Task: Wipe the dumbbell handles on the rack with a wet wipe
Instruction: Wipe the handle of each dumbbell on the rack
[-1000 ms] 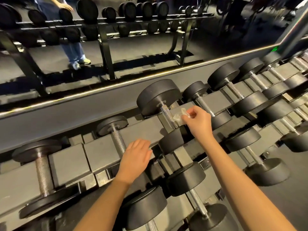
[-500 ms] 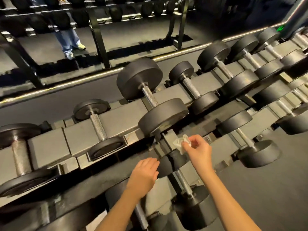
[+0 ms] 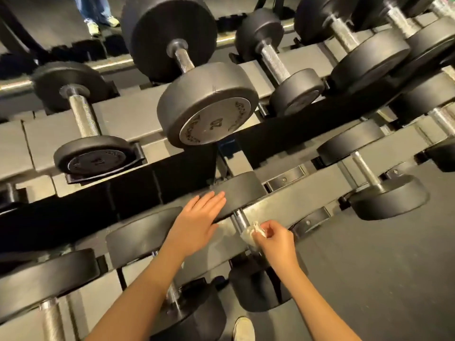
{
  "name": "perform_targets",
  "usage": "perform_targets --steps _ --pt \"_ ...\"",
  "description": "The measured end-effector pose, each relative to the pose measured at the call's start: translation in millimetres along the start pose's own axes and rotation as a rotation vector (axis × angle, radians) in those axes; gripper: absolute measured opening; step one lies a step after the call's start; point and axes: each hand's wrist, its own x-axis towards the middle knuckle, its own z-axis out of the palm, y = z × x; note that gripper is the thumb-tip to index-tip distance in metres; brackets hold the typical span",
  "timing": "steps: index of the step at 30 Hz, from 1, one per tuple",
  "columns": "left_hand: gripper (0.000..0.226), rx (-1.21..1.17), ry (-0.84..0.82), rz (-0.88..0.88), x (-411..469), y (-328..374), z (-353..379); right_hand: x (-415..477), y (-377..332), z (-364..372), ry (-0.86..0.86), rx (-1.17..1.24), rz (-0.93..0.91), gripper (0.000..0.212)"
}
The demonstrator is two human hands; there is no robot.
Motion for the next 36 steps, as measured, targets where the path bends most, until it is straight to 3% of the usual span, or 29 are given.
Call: perform_targets --steps 5,10,18,24,31,33,36 --pt "0.074 0.042 0.039 0.062 -0.5 -12.3 9.1 25.4 9.8 29.7 0.002 -0.039 0.047 0.008" --pt "0.070 0.043 0.092 0.031 -0.3 -9.5 18.0 61.8 5.6 52.3 0.027 -0.025 -0.065 0.010" --pt "0.071 0.052 0.081 0.011 -2.4 -7.6 22.4 55.9 30.2 22.7 -0.227 -0.358 -0.022 0.017" --pt "0.072 0.071 0.082 0.003 -3.4 -6.6 22.8 66.6 13.6 43.4 -0.105 -0.129 -0.149 0.006" --pt "0.066 0.039 0.106 0.018 -4.3 -9.3 26.1 38.7 30.2 16.6 -0.336 -0.706 -0.046 0.023" --pt "0.066 0.033 0.114 0.020 -4.9 -9.0 26.4 44.7 22.8 21.5 -0.298 -0.652 -0.056 0.016" --pt "0.066 0.035 0.119 0.021 -5.3 -9.2 26.3 57.3 14.4 32.3 -0.151 -0.339 -0.135 0.007"
